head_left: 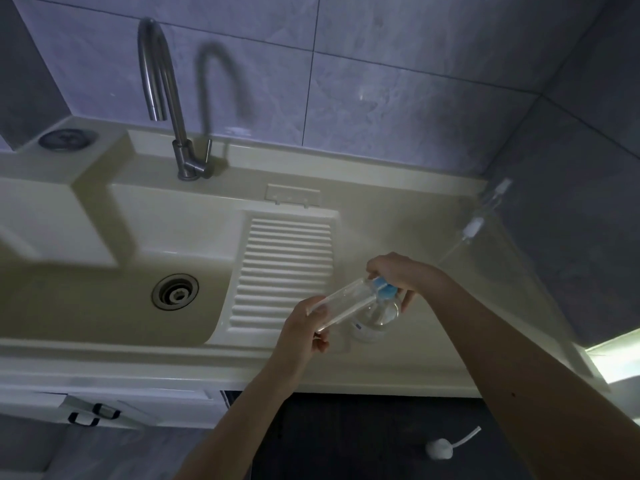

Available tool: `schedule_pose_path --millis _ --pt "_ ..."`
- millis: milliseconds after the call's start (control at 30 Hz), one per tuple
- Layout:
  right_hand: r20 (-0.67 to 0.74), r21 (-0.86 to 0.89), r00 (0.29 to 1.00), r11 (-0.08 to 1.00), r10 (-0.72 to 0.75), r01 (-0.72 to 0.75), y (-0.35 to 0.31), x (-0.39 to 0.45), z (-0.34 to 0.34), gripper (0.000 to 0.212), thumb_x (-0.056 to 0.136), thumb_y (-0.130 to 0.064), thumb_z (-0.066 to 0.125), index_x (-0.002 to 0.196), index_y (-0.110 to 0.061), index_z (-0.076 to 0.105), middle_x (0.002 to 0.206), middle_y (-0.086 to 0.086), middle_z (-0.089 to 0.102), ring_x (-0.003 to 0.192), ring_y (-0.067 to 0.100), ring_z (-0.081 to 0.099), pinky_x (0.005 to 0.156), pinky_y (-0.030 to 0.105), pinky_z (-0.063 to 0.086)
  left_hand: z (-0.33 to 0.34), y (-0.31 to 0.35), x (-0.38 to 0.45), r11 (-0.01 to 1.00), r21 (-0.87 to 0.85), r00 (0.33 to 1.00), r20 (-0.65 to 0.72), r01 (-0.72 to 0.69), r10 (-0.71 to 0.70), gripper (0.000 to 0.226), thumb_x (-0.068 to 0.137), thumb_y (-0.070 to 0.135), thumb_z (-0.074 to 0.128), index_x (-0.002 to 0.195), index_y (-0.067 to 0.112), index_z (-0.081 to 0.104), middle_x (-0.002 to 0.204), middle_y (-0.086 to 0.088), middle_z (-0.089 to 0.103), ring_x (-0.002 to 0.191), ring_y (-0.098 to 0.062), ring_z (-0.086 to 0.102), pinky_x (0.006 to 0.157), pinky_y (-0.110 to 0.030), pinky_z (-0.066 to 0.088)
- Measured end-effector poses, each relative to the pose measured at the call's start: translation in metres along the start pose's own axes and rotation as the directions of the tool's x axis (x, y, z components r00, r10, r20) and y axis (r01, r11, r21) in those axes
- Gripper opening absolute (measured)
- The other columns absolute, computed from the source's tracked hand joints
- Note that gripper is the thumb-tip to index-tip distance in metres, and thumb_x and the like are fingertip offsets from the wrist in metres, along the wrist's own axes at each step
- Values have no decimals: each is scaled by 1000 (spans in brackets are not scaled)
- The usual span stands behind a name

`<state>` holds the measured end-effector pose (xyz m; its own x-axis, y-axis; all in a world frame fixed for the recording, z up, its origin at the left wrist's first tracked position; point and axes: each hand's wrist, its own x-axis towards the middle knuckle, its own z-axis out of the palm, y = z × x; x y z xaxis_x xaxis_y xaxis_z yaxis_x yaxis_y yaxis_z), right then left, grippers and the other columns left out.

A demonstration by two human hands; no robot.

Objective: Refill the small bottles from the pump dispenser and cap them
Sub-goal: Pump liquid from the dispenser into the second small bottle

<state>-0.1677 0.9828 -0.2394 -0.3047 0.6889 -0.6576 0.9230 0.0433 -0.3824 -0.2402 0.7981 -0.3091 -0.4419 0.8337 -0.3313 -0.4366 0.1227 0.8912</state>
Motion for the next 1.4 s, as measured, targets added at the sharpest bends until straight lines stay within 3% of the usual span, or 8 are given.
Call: schedule_pose_path --millis 100,200,433,633,867,1067,1200,1400 --pt "158 89 986 994 56 -70 0 0 -6 51 91 -45 46 129 -11 50 132 16 49 118 43 51 96 57 46 -4 0 -3 998 36 998 18 -58 57 15 94 21 55 109 21 59 75 -5 53 59 -10 49 57 -28 43" --pt "194 93 979 993 56 -75 0 1 -8 56 91 -49 46 132 -11 48 138 17 47 123 43 48 101 57 41 -7 5 -5 989 88 992 49 -119 115 30 87 39 62 112 23 57 71 -1 53 59 -8 51 57 -26 45" --pt "88 62 995 997 38 -43 2 3 0 52 88 -37 44 134 -13 45 134 17 47 112 41 55 90 54 51 -4 5 -6 943 228 968 -17 -241 252 19 91 19 59 110 18 55 66 -1 56 54 -8 52 55 -23 47" --pt "-42 5 998 999 -39 39 4 4 6 33 85 -27 42 107 -8 58 104 17 55 89 37 61 62 40 57 -6 -2 -6 911 304 954 -25 -279 300 18 90 19 61 107 14 56 66 0 58 55 -7 52 56 -19 46" --pt "-60 -2 998 1000 -27 27 3 2 7 37 83 -31 43 107 -7 59 105 17 56 89 37 61 73 47 58 -3 -2 -9 935 254 961 -54 -248 269 20 89 16 62 108 14 56 81 -5 61 58 -3 56 56 -16 48" --pt "181 106 983 993 27 -47 4 -4 -4 64 87 -57 48 134 -13 49 141 16 45 125 43 46 100 59 41 2 1 -11 933 235 952 -74 -273 297 19 89 15 62 106 20 56 95 -8 63 61 -2 60 60 -17 52" --pt "158 90 987 995 16 -31 4 -1 -3 67 87 -61 47 135 -15 48 141 15 44 124 42 47 96 58 45 4 0 -14 920 257 941 -83 -296 327 22 87 14 65 102 26 54 100 -5 62 63 -1 61 58 -15 51" --pt "74 48 997 999 -10 6 4 -3 0 53 91 -45 45 135 -16 46 134 13 49 112 39 54 86 51 53 4 0 -12 899 309 929 -102 -312 357 30 82 13 71 99 32 54 100 8 62 68 -3 62 61 -16 50"
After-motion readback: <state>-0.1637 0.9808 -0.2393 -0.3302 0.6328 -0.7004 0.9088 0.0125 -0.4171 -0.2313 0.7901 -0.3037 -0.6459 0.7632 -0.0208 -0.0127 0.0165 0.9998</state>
